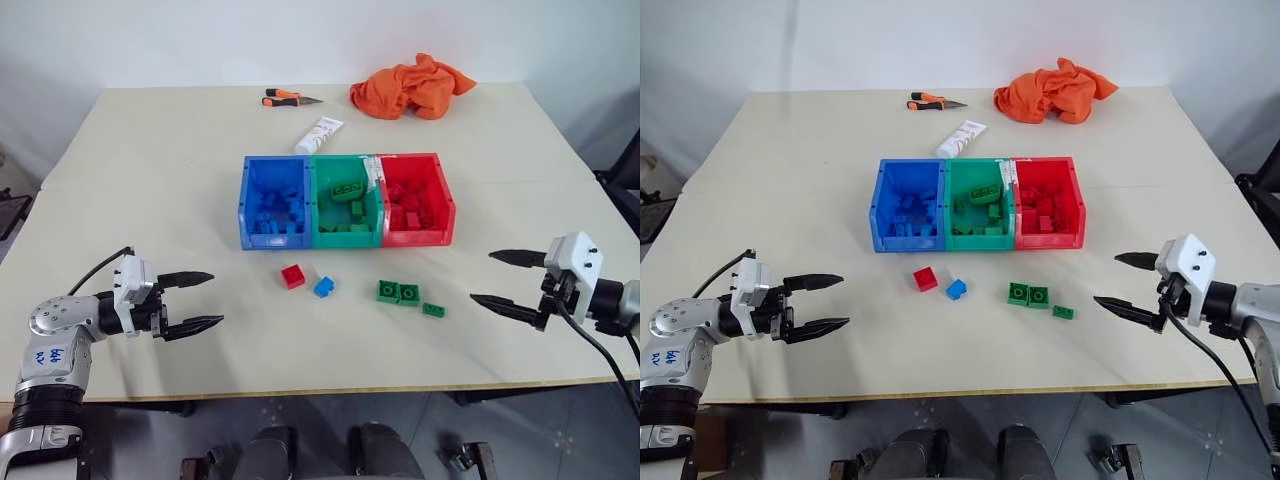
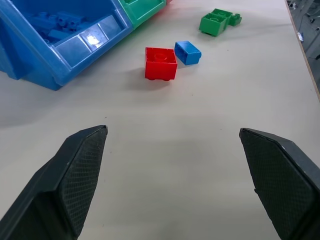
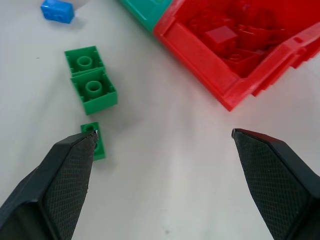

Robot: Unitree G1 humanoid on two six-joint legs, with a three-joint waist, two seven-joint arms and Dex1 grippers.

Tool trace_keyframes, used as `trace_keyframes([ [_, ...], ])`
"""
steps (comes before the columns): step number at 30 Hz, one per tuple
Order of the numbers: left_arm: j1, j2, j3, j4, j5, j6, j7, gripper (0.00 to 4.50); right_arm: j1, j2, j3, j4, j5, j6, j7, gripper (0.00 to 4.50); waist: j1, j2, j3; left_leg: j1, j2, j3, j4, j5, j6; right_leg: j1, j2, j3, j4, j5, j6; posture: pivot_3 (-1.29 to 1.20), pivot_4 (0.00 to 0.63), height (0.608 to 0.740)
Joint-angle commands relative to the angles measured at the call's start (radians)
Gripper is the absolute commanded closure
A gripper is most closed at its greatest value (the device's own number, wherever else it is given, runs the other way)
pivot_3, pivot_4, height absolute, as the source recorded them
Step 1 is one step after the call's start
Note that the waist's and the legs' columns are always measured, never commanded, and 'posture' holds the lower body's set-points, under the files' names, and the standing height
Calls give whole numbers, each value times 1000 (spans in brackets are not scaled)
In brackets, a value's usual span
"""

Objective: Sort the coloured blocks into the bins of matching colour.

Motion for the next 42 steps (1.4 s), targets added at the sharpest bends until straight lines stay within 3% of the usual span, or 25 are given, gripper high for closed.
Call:
trace_keyframes([
  [1,-8,-2,19,-52,-33,6,2,14,-16,-19,-8,-6,2,-14,8,0,1,0,0,0,0,0,0,0,0,0,0,0,0,0,0,0,150,740],
  [4,-20,-13,17,-71,-14,26,67,14,-24,-16,-10,-11,-5,1,-10,0,0,0,0,0,0,0,0,0,0,0,0,0,0,0,0,0,150,740],
  [9,-35,-18,-15,-120,-51,116,40,14,9,-44,-16,-51,10,101,-11,0,0,0,0,0,0,0,0,0,0,0,0,0,0,0,0,0,150,740],
  [17,-63,-18,-55,-127,-45,147,0,14,203,-150,-186,-2,-9,97,51,0,22,0,0,-1,0,0,0,0,0,0,0,0,-1,0,0,0,150,740],
  [23,-76,-19,-63,-121,-40,148,-14,14,244,-188,-241,11,-12,79,81,0,18,0,0,0,1,0,1,0,0,1,1,0,-2,0,0,0,150,740],
  [32,-15,-31,-40,-207,-63,154,16,14,-15,-84,78,-129,-19,178,7,0,11,1,0,0,1,0,2,-1,-1,1,1,0,-2,0,0,0,150,740],
  [37,46,-31,-21,-288,-80,189,59,14,-175,10,260,-28,-114,178,-24,0,12,1,1,0,1,0,2,-1,-1,0,1,1,-2,0,0,0,150,740],
  [42,69,-30,-9,-317,-83,191,86,14,-263,43,345,68,-170,146,-4,0,24,2,1,-1,0,-1,3,-1,-1,0,1,0,-2,0,0,0,150,740],
])
